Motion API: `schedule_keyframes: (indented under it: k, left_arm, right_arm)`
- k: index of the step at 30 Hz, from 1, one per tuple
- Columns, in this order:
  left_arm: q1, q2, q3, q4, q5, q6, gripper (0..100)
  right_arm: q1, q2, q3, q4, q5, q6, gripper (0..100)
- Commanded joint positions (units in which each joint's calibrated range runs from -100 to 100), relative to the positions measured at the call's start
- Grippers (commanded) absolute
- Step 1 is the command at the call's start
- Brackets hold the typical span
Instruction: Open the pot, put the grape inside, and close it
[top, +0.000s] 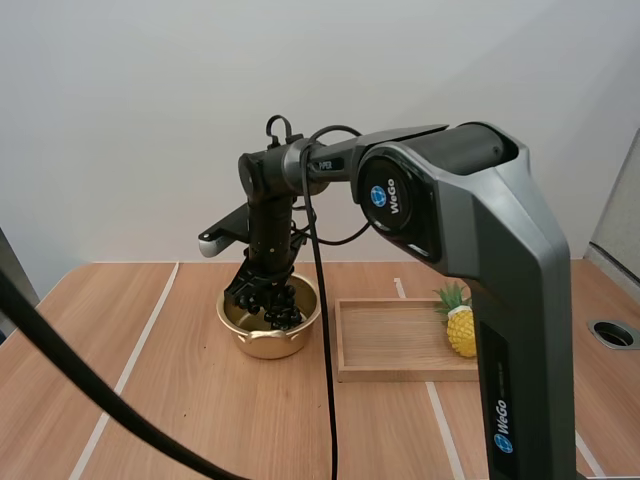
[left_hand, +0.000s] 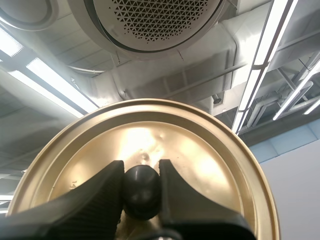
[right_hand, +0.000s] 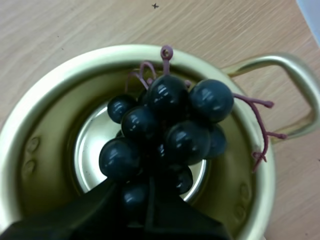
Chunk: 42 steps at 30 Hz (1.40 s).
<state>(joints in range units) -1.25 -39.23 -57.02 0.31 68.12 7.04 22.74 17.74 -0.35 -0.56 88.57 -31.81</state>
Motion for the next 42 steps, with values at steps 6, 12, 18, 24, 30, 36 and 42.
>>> schedule_keyframes:
  k: [6, 12, 18, 24, 30, 36, 42]
  left_arm:
    - [0.04, -0.12, -0.04, 0.79, 0.82, -0.64, 0]
    - [0.04, -0.12, -0.04, 0.79, 1.52, -0.64, 0]
    - [0.04, -0.12, -0.04, 0.79, 2.70, -0.64, 0]
    - [0.04, -0.12, -0.04, 0.79, 5.01, 0.60, 0]
    - [0.04, -0.12, -0.04, 0.79, 5.01, 0.60, 0]
    - [0.04, -0.12, -0.04, 0.79, 5.01, 0.60, 0]
    - [0.04, -0.12, -0.04, 0.79, 5.01, 0.60, 0]
  right_arm:
    - [0.04, 2.68, 3.20, -0.20, 0.64, 0.30, 0]
    - [0.04, 3.73, 3.23, -0.20, 0.29, 0.30, 0]
    - [0.04, 5.13, 3.23, -0.20, 0.29, 0.30, 0]
    - [0.04, 5.90, 3.23, -0.20, 0.66, 0.30, 0]
    - [0.04, 5.90, 3.23, -0.20, 0.32, 0.40, 0]
    - [0.04, 5.78, 3.23, -0.99, 0.13, 2.94, 0]
    - [0.04, 5.66, 3.10, -2.84, 0.13, 4.20, 55]
